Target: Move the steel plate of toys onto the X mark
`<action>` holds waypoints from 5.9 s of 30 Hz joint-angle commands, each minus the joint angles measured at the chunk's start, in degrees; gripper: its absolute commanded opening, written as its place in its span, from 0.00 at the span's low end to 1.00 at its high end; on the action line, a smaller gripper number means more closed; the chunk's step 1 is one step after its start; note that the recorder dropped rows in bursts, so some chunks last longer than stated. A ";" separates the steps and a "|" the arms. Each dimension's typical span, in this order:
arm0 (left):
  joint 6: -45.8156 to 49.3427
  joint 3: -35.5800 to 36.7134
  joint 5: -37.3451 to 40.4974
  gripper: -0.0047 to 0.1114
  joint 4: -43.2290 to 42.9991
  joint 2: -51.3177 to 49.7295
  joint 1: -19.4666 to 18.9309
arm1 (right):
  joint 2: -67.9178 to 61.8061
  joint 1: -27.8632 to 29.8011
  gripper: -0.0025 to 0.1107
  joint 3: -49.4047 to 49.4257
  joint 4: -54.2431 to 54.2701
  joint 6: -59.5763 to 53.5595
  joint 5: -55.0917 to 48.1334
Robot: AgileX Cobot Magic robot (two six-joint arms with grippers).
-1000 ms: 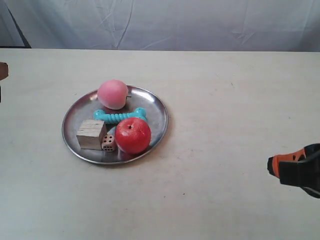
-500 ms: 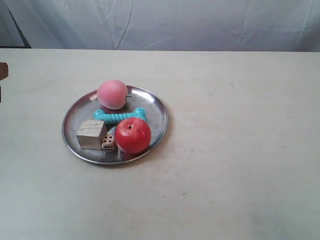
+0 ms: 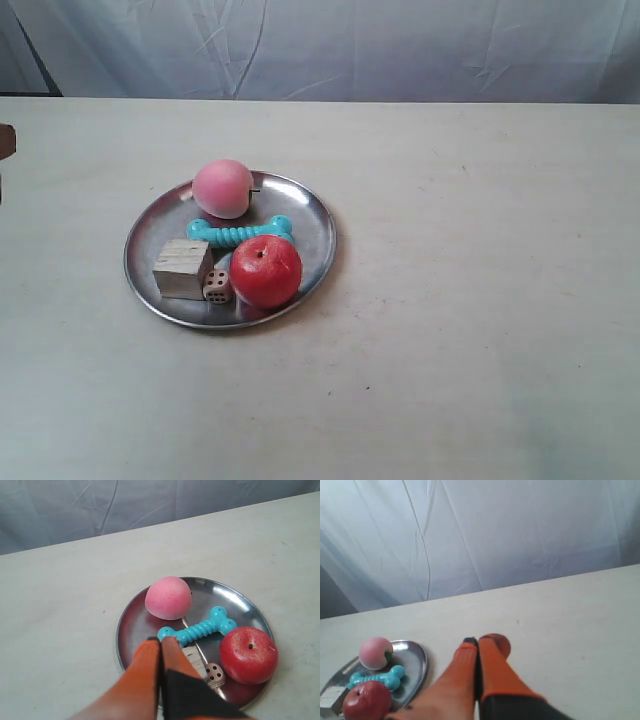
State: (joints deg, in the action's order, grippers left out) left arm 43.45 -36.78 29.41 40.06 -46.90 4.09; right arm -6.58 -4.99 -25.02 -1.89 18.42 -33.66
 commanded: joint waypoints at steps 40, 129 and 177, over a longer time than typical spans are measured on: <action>0.18 0.18 -0.42 0.04 -0.32 0.36 0.16 | 0.13 0.33 0.01 24.70 3.48 -13.71 15.74; -46.02 36.78 -16.41 0.04 -39.61 46.90 -0.56 | 0.13 0.33 0.01 24.70 3.74 -13.71 15.85; -46.02 36.78 -16.40 0.04 -39.71 46.90 -0.56 | 0.13 0.33 0.01 24.70 3.71 -13.71 15.85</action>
